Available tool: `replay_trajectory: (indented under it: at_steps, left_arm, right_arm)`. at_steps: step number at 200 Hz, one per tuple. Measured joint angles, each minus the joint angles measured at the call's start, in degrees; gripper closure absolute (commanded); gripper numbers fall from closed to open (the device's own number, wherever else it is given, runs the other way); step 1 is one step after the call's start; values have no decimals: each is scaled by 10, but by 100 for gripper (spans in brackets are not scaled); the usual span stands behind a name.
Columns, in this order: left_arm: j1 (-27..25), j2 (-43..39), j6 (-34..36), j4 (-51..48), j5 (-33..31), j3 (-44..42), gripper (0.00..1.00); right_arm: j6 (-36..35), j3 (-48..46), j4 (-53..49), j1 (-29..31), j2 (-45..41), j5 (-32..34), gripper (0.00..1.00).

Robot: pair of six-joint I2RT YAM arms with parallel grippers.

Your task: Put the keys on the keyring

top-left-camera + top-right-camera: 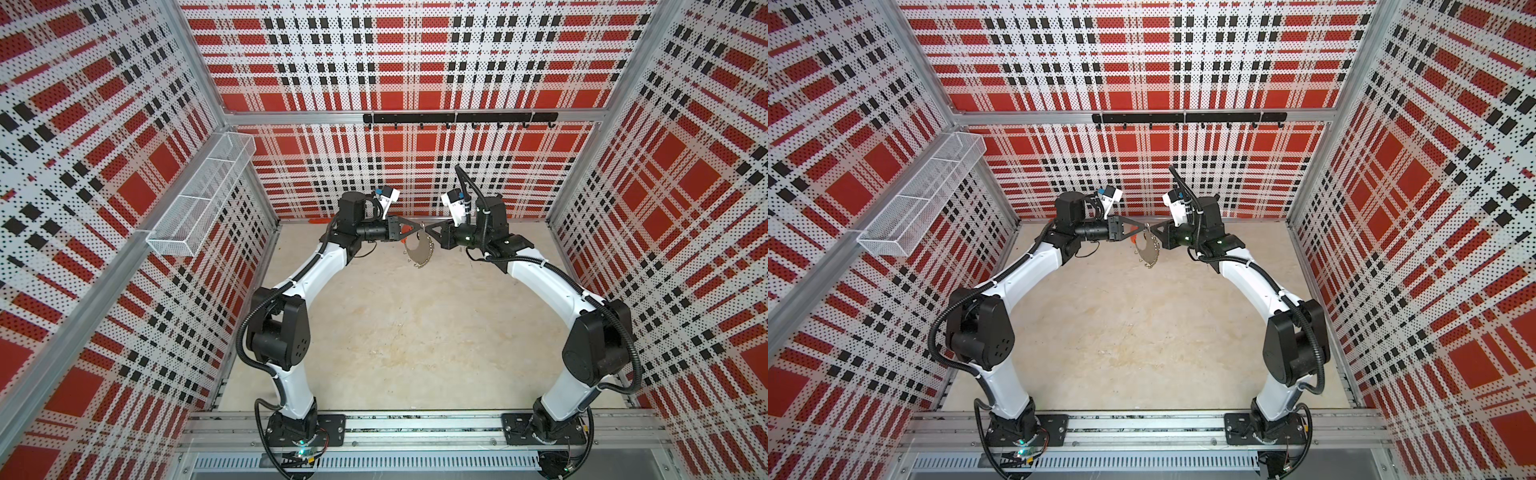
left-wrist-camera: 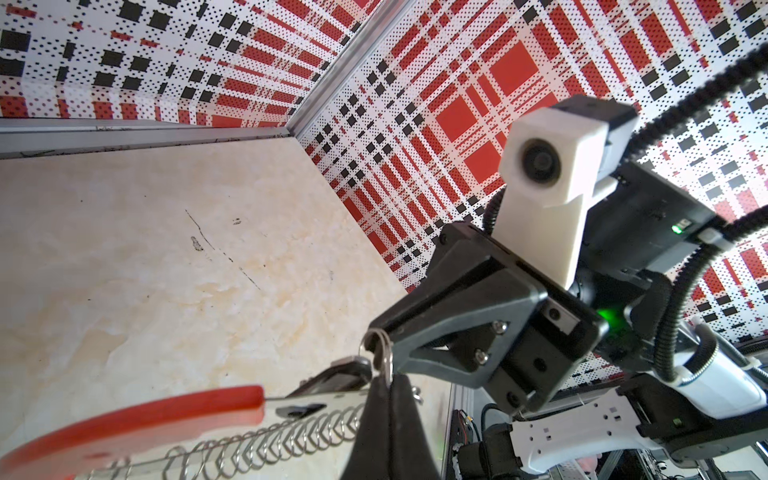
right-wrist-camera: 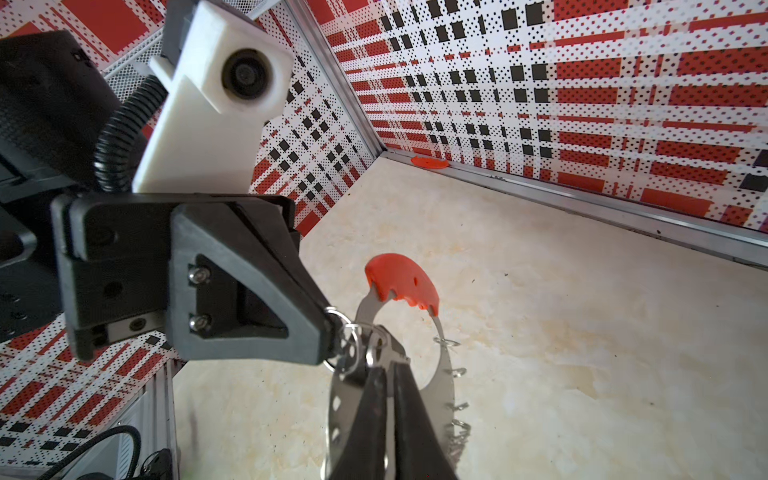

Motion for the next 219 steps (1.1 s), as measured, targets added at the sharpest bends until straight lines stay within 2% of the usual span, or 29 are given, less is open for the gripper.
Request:
replay_trajectory:
  at_steps: [52, 143, 182, 219]
  left_arm:
    - [-1, 0, -7, 7, 3, 0, 100]
    - [-4, 0, -7, 11, 8, 0, 100]
    - [-4, 0, -7, 11, 9, 0, 100]
    - [-5, 0, -7, 12, 9, 0, 100]
  right_arm:
    - [-7, 4, -18, 3, 0, 4, 86]
    - [-1, 71, -15, 6, 28, -7, 85]
    - [0, 68, -13, 7, 29, 0, 85]
    - [12, 13, -1, 0, 12, 33, 83]
